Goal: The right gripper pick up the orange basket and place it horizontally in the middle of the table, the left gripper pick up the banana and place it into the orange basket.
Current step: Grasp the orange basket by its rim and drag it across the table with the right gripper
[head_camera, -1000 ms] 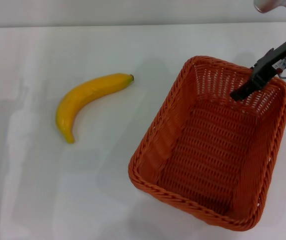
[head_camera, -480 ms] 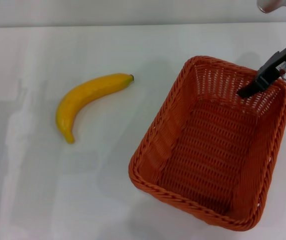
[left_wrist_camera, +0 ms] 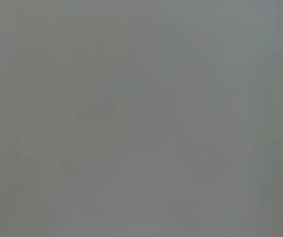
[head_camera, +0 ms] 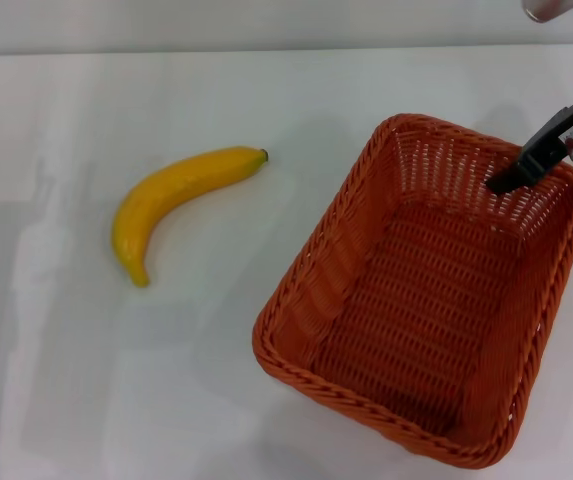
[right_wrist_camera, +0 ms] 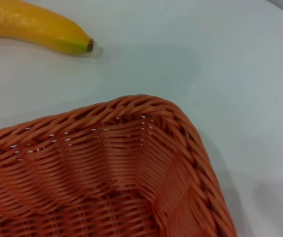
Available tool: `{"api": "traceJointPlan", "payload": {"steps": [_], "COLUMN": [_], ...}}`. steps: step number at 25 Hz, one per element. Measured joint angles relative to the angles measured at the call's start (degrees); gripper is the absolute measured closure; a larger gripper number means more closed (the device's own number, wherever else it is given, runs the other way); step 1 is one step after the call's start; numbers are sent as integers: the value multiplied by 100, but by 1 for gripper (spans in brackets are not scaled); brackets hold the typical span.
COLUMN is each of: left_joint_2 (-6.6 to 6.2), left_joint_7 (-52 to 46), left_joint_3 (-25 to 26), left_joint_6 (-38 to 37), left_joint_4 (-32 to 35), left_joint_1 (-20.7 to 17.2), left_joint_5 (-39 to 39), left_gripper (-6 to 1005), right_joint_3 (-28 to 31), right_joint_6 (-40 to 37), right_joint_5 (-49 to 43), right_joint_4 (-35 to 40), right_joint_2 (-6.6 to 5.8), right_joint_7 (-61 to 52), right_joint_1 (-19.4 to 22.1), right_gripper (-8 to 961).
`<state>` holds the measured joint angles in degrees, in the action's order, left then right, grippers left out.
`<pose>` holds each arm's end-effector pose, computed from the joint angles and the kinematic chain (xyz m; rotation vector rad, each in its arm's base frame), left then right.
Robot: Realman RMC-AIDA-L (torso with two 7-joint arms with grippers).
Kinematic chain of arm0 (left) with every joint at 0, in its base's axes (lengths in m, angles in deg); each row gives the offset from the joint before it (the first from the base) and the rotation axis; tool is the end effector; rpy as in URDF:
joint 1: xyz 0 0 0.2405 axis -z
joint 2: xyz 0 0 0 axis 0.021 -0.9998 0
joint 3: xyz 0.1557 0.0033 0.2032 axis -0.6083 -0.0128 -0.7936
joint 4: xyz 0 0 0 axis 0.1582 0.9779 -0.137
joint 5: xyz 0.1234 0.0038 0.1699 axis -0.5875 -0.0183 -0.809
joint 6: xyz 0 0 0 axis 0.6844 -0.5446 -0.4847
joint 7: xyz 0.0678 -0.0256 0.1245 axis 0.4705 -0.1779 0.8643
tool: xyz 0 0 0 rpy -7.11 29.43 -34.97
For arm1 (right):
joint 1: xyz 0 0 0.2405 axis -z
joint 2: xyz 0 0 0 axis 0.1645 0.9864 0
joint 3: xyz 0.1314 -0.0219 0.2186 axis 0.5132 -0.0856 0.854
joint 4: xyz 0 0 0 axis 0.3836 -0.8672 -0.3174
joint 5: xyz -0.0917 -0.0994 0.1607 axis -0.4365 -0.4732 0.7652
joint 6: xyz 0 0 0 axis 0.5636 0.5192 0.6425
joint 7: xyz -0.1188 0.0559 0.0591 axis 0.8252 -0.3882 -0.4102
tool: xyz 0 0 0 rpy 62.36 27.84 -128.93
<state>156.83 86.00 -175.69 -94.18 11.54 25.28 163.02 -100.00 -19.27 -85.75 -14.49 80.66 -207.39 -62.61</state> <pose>-0.3346 0.3080 0.0126 -1.3240 -0.4624 -0.7231 0.1855 0.4365 0.0314 -2.5886 0.8388 -0.4377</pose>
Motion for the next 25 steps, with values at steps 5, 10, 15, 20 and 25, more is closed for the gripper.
{"api": "traceJointPlan", "payload": {"steps": [5,10,15,20,25], "left_joint_2": [-4,-8,-5,-2,1], "left_joint_7": [0,0,0,0,0], "left_joint_3": [0,0,0,0,0], "left_joint_6": [0,0,0,0,0], "left_joint_4": [0,0,0,0,0], "left_joint_1": [0,3,46,72,87], "left_joint_5": [-85,-114,-124,-128,-137], "left_gripper": [139,139,140,140,140], "right_joint_3": [33,324,930,1555,1868], "right_joint_6": [-59,-345,-820,-1094,-1200], "right_joint_5": [9,53,67,99,379], "right_joint_4": [6,8,-58,-310,-774], "right_joint_2": [-14,-86,-166,-301,-536], "right_joint_7": [-113,-256,-277,-319,-327], "right_joint_1": [-18,-75,-84,-115,-159], "right_gripper": [711,728,741,752,773]}}
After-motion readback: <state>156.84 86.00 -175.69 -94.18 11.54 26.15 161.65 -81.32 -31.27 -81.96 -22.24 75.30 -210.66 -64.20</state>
